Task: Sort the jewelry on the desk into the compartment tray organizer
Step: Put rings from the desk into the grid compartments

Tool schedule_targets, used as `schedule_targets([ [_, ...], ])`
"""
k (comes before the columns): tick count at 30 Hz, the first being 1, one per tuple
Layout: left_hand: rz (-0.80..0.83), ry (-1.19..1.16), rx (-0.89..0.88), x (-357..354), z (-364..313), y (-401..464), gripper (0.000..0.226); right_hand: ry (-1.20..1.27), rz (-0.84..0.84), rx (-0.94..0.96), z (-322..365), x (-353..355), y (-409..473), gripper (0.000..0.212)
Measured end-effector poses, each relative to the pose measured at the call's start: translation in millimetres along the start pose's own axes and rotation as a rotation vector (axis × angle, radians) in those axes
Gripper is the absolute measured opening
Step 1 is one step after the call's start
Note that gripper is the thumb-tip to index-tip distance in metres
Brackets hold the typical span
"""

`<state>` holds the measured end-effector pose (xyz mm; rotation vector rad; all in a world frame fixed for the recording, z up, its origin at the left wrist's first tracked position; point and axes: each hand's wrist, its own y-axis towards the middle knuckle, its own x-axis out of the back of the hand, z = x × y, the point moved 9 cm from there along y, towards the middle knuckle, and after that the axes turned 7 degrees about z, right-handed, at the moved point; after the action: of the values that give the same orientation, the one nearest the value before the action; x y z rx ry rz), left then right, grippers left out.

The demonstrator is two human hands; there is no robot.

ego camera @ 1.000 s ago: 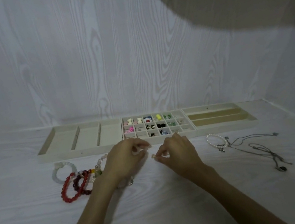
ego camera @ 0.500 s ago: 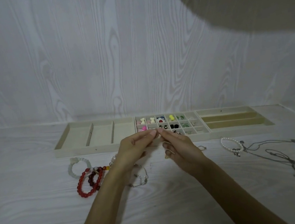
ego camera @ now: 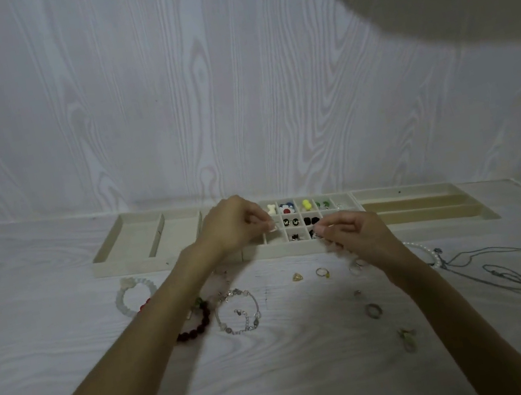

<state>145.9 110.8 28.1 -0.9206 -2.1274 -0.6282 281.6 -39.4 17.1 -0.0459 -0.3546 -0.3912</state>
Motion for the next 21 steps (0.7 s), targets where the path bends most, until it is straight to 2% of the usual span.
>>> schedule_targets([
  [4,0.201,0.232,-0.042,-24,-9,24,0.012,-0.010,-0.033,0.029,-14,9,1,0.005],
  [8,0.286,0.401,-0.061,-35,-9,32,0.016,-0.115,-0.029,0.076,-21,6,4,0.009],
  [15,0.310,0.498,-0.107,-38,-10,37,0.019,-0.466,0.038,0.146,-21,-15,5,0.010],
  [18,0.344,0.421,-0.063,-31,-9,34,0.025,-0.646,0.089,0.196,-17,-30,3,0.018],
  [20,0.256,0.319,-0.013,-17,-5,28,0.027,-0.731,0.111,0.203,-17,-40,1,0.026],
  [21,0.150,0.247,0.013,-6,-1,21,0.026,-0.766,0.114,0.207,-17,-45,1,0.027],
])
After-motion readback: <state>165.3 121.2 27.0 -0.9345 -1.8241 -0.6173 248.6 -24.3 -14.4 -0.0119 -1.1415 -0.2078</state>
